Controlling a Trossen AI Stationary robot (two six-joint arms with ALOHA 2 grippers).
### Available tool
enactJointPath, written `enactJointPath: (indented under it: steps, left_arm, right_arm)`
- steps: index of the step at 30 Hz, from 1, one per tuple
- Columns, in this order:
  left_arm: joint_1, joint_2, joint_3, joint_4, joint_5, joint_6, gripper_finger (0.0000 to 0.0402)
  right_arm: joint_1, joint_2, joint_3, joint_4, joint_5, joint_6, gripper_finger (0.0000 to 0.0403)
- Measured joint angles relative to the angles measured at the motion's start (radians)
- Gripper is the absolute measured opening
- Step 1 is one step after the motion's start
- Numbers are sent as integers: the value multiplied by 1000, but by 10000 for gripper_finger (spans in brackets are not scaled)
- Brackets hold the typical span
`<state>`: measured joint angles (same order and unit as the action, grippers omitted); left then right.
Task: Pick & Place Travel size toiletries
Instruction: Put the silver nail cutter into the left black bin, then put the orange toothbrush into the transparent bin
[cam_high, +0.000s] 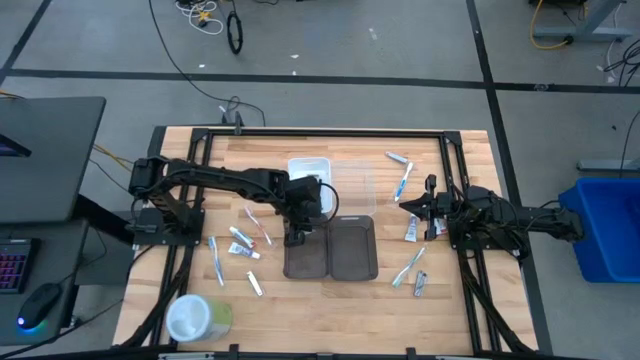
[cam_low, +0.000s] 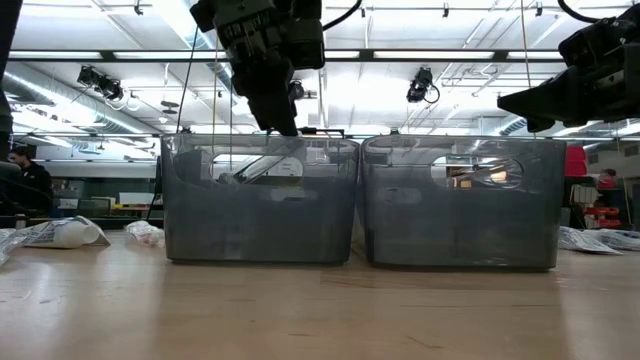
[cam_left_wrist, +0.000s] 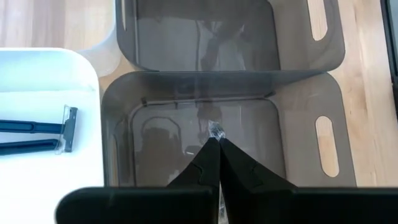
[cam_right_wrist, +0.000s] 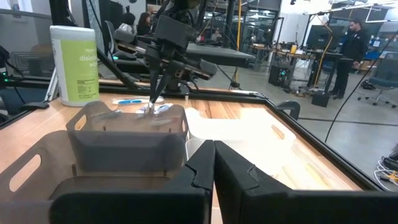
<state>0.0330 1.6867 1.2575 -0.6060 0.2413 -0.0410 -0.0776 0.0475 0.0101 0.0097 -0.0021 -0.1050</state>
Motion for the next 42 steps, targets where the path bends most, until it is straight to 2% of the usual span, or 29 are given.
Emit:
enactJointPath:
  steps: [9, 20, 25, 35, 42]
  left_arm:
    - [0, 0, 0, 0, 5, -4, 11]
    - [0, 0, 0, -1, 7, -23, 99]
    - [0, 0, 0, -1, 3, -27, 121]
    - [0, 0, 0, -1, 7, -25, 113]
    - [0, -11, 13, -2, 14, -21, 74]
  right_arm:
    - [0, 0, 0, 0, 0, 0, 13]
    - [0, 0, 0, 0, 0, 0, 14]
    - [0, 0, 0, 0, 0, 0, 13]
    - [0, 0, 0, 0, 0, 0, 14]
    - [0, 0, 0, 0, 0, 0, 13]
